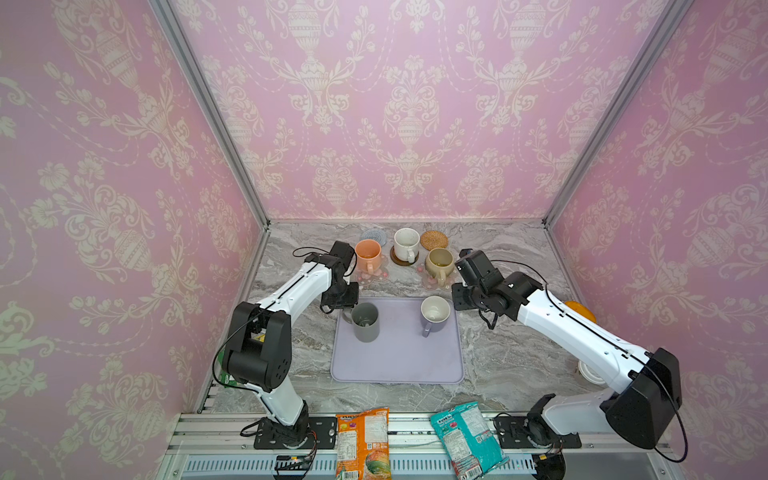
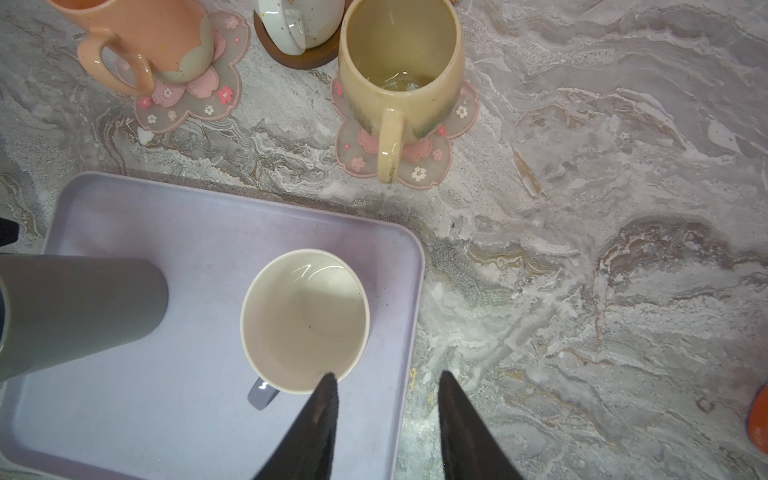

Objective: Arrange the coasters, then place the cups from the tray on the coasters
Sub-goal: 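Lower the left gripper onto the grey mug's rim on the tray, then close the left gripper on the grey mug's rim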

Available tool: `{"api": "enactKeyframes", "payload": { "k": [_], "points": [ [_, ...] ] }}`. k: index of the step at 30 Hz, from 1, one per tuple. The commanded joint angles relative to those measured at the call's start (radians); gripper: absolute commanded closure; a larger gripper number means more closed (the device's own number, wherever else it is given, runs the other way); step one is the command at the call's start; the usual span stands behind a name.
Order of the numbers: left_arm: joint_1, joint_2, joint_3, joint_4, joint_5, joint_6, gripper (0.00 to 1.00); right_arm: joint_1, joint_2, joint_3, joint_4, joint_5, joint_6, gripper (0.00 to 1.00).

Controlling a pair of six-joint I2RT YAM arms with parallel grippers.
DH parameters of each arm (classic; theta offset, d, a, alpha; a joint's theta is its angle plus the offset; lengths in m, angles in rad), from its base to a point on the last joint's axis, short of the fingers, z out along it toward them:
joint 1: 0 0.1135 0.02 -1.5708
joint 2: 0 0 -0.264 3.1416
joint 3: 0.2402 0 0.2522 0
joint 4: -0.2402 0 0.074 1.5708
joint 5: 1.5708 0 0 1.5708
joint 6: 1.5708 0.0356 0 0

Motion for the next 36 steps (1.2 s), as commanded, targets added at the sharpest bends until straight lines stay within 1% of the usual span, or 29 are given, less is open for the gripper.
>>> {"api": "enactKeyframes", "payload": {
  "k": [1,11,12,13,17,24,28,31,36],
  "points": [
    [0.001,-0.061,-0.038,-0.030,0.000,-0.007,0.68,0.007,-0.012,-0.006,0.004,-0.002,0.010,0.58],
    [-0.017,-0.209,-0.171,-0.031,0.074,-0.018,0.68,0.009,-0.031,-0.013,0.023,-0.010,0.017,0.58],
    [-0.023,-0.220,-0.181,-0.037,0.074,-0.021,0.68,0.009,-0.035,-0.013,0.027,-0.010,0.019,0.58],
    [-0.029,-0.229,-0.189,-0.041,0.073,-0.022,0.68,0.009,-0.039,-0.049,0.028,-0.012,0.021,0.58],
    [-0.059,-0.273,-0.224,-0.063,0.058,-0.041,0.68,0.013,-0.063,-0.072,0.032,-0.014,0.026,0.58],
    [-0.116,-0.406,-0.321,-0.034,0.073,-0.132,0.68,0.016,-0.138,-0.131,0.032,-0.009,0.028,0.58],
    [-0.166,-0.499,-0.369,-0.028,0.058,-0.190,0.68,0.019,-0.193,-0.174,0.033,-0.019,0.040,0.58],
    [-0.211,-0.556,-0.392,-0.046,0.019,-0.224,0.68,0.025,-0.240,-0.211,0.035,-0.026,0.056,0.57],
    [-0.254,-0.629,-0.413,-0.083,0.007,-0.234,0.67,0.030,-0.312,-0.258,0.018,-0.024,0.077,0.57]
  ]
}}
